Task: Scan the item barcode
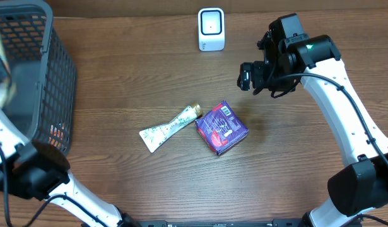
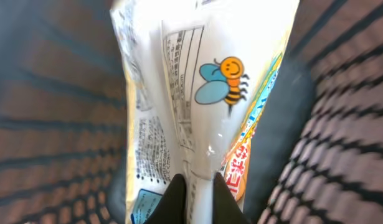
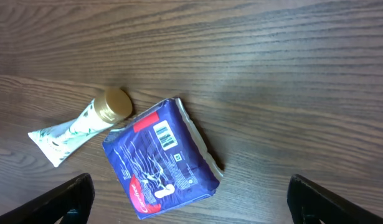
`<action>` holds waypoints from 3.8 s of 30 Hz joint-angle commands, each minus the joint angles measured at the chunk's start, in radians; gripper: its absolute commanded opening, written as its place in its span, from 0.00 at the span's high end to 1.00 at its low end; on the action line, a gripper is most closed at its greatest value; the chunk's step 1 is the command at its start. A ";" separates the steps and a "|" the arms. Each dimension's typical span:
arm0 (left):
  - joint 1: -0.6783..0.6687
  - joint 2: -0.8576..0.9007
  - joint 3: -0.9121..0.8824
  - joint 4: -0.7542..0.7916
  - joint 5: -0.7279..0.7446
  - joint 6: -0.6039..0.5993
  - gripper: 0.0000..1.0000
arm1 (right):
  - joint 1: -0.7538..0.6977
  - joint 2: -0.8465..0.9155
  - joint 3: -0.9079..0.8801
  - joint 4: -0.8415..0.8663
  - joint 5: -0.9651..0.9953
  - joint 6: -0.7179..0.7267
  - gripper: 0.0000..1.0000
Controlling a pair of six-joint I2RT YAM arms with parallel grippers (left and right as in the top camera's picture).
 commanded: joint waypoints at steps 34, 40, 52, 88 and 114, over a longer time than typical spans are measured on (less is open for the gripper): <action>-0.857 0.011 -0.158 -0.110 0.217 0.192 0.96 | 0.003 -0.006 -0.001 -0.059 -0.026 -0.001 0.00; -0.827 -0.037 -0.025 -0.108 0.081 0.090 0.53 | 0.003 -0.006 -0.001 -0.054 -0.026 -0.001 0.00; -0.318 -0.184 0.368 -0.132 0.093 -0.378 0.00 | 0.003 -0.006 -0.001 -0.066 -0.027 0.000 0.00; -0.036 0.152 -0.067 -0.333 -0.172 -1.276 0.00 | 0.003 -0.006 -0.001 -0.086 -0.069 0.034 0.00; -0.059 0.152 -0.446 -0.068 -0.169 -1.278 0.00 | 0.003 -0.006 -0.001 -0.080 -0.069 0.030 0.00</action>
